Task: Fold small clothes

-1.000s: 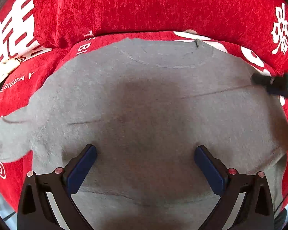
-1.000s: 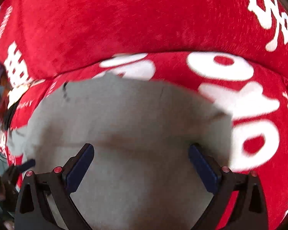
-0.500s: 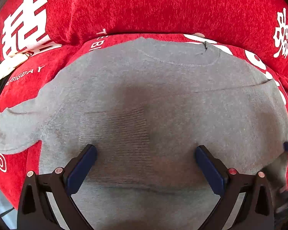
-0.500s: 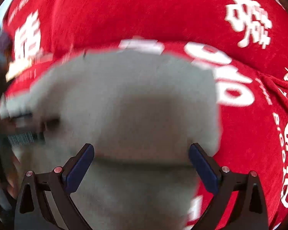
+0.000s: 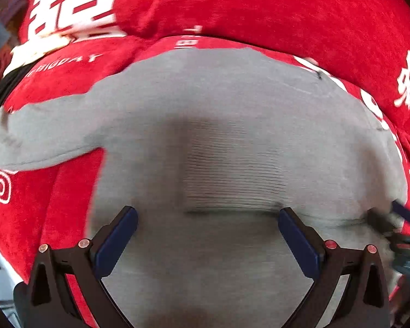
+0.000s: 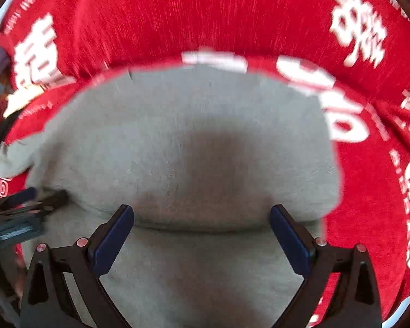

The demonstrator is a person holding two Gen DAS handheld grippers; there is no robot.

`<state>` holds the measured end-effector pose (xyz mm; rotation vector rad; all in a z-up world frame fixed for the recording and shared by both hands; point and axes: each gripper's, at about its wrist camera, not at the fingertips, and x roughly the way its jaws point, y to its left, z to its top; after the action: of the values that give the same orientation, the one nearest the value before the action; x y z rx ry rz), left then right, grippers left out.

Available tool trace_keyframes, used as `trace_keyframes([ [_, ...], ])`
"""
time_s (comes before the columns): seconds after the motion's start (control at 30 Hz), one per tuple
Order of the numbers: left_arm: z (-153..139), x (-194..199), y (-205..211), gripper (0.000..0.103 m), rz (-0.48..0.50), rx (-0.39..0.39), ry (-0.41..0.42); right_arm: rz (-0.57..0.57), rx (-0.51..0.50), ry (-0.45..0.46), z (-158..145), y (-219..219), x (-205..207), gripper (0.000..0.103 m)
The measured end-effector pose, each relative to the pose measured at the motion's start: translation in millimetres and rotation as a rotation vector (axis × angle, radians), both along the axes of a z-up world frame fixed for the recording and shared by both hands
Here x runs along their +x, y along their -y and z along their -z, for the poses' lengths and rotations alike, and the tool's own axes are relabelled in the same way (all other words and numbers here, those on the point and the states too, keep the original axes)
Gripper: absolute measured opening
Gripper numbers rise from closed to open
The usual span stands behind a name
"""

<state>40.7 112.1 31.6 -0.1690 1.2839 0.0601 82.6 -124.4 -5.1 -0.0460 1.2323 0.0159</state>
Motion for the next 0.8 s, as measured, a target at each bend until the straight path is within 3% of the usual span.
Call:
trace_keyframes([
  [0.07, -7.0, -3.9, -34.6, 0.103, -0.079, -0.020, 0.027, -0.024, -0.065, 0.020, -0.9, -11.6, -4.4, 0.102],
  [0.13, -10.5, -9.0, -72.5, 0.103, -0.169, -0.028, 0.044, -0.011, -0.046, 0.004, -2.2, -13.8, -7.5, 0.102],
  [0.27, -2.7, -33.6, -182.3, 0.103, -0.456, -0.088, 0.058, -0.007, -0.038, -0.024, -0.7, -15.6, -14.2, 0.103],
  [0.37, 8.9, -63.7, -271.3, 0.103, -0.694, -0.179, 0.083, -0.004, -0.032, -0.030, -1.3, -19.6, -16.7, 0.103],
  [0.43, 5.0, -82.0, -326.9, 0.103, -0.817, -0.262, 0.174, -0.016, -0.041, -0.016, -6.2, -26.5, -21.3, 0.103],
  [0.5, 0.6, -86.7, -364.9, 0.103, -0.887, -0.291, 0.216, -0.033, -0.054, 0.003, -13.2, -35.3, -23.7, 0.103],
  [0.57, 9.4, -85.8, -406.3, 0.103, -0.945, -0.405, 0.249, -0.052, -0.057, 0.026, -21.1, -47.0, -25.3, 0.103],
  [0.63, 13.5, -83.0, -431.4, 0.103, -0.979, -0.462, 0.278, -0.076, -0.051, 0.043, -28.1, -61.0, -25.1, 0.103],
  [0.8, 16.0, -62.5, -461.7, 0.103, -0.947, -0.554, 0.338, -0.137, -0.048, 0.071, -43.0, -94.9, -24.4, 0.103],
])
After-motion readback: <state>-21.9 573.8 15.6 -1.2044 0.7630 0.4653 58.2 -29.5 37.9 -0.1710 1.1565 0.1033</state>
